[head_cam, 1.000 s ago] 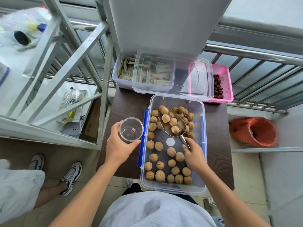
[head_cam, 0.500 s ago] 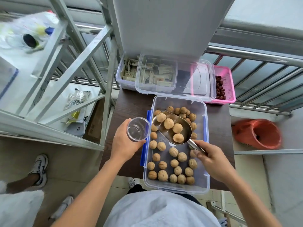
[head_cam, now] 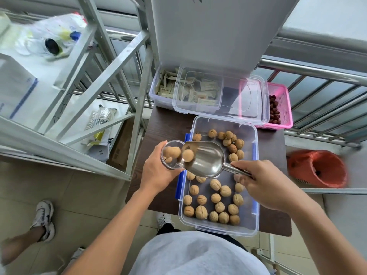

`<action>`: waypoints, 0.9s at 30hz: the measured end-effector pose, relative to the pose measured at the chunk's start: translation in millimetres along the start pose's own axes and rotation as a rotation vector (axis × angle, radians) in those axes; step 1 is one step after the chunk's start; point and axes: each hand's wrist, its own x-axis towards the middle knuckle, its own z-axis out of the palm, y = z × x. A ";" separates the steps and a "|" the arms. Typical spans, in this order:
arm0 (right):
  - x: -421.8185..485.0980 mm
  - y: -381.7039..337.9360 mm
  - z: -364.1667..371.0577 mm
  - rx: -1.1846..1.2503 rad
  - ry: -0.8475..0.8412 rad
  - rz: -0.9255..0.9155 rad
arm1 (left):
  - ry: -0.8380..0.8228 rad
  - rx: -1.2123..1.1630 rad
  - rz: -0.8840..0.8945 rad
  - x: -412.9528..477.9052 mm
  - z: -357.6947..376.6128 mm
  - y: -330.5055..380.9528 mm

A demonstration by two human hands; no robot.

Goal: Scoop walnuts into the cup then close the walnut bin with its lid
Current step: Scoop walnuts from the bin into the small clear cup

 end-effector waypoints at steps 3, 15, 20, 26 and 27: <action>-3.0 2.3 -0.3 0.031 0.012 0.013 | 0.015 0.002 0.015 -1.2 -1.1 0.3; -6.1 39.5 21.7 0.134 0.231 0.221 | 0.117 0.072 0.032 -10.6 -2.5 -4.3; -9.3 57.8 47.2 -0.021 0.018 0.399 | 0.197 0.151 0.036 -12.7 -7.3 -9.6; -9.2 67.5 76.5 -0.076 -0.106 0.429 | 0.265 0.056 -0.090 -16.1 -6.7 -11.1; -7.2 67.7 82.4 -0.076 -0.098 0.426 | 0.252 0.054 -0.093 -17.9 -5.2 -11.3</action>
